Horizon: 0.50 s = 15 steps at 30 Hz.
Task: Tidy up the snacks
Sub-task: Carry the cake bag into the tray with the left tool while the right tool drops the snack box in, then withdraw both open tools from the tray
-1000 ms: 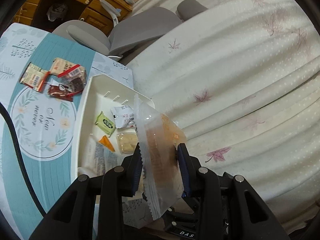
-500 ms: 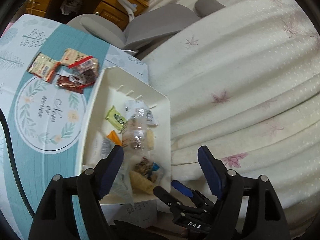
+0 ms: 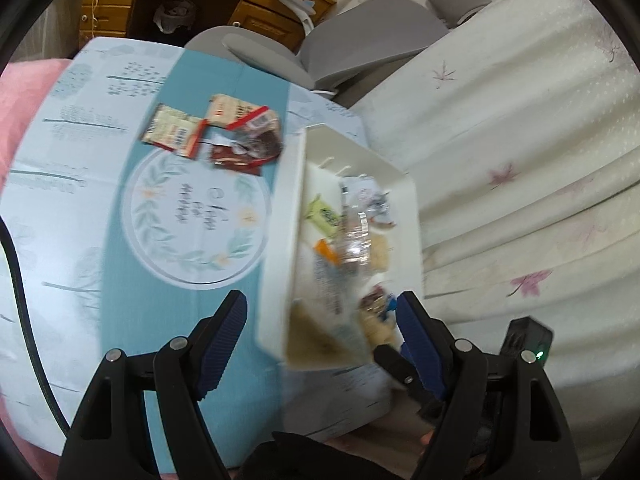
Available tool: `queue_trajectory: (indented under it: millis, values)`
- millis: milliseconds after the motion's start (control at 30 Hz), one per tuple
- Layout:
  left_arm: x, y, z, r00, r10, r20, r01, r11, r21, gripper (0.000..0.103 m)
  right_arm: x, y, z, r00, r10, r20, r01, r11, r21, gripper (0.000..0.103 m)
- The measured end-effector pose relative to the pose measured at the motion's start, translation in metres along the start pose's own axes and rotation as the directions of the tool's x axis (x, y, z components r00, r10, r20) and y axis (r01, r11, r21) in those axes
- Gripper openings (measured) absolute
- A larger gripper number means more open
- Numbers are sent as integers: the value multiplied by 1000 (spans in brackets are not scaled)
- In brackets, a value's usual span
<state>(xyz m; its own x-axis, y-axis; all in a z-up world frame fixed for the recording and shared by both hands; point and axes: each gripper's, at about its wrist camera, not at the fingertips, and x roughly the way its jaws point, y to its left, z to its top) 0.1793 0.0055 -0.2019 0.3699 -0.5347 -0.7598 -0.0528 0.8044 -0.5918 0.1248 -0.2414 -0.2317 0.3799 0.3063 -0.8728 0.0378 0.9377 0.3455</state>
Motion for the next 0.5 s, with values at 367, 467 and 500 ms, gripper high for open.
queue_trajectory:
  millis: [367,467,500]
  values:
    - [-45,72,8,992,127,-5,-126,988,85,76,22,53,-22,999,39,-24,-33,978,208,94]
    - [-52,92,15,987,161,-6,-159,981,110,76,30,61,-25,998,47,-44,-31,949,313,94]
    - [-55,99,19,985,173,-6,-171,978,121,77,33,63,-26,997,55,-45,-36,937,348,94]
